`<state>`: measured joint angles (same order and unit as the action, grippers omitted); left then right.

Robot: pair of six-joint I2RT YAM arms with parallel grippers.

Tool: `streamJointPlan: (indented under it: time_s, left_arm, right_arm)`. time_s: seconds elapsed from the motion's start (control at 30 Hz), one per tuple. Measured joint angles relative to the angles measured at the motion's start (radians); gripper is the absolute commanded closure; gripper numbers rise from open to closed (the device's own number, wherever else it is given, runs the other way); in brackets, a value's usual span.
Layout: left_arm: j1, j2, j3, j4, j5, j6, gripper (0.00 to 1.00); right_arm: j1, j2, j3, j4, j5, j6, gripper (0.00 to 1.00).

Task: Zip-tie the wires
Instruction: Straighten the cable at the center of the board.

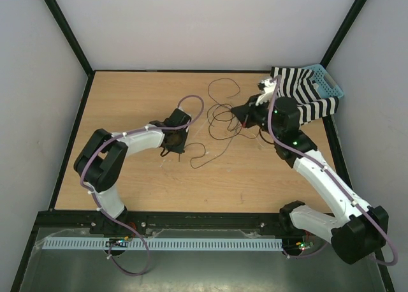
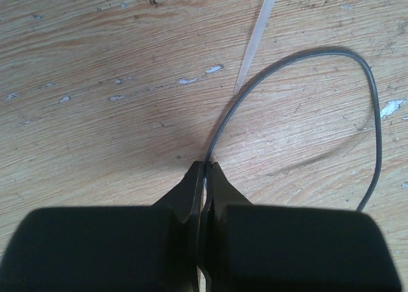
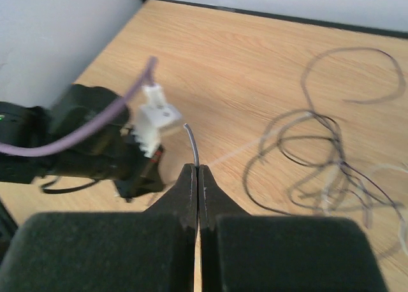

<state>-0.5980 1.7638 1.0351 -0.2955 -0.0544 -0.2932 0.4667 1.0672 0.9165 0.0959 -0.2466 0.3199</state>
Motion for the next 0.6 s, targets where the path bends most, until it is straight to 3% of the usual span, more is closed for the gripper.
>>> streamJointPlan:
  time_s: [0.27,0.47,0.6]
  left_arm:
    - [0.126,-0.08,-0.098,0.031,0.012,-0.06,1.0]
    - [0.179,-0.18,-0.203,0.027,-0.066,-0.084,1.0]
    - [0.177,-0.209,-0.232,0.023,-0.105,-0.089,1.0]
  right_arm:
    - [-0.281,-0.05,-0.132,-0.061,0.014,0.005,1.0]
    - [-0.494,0.029,-0.221,-0.098,0.168,0.005,1.0]
    - [-0.546,0.087,-0.303,-0.096,0.307,0.005,1.0]
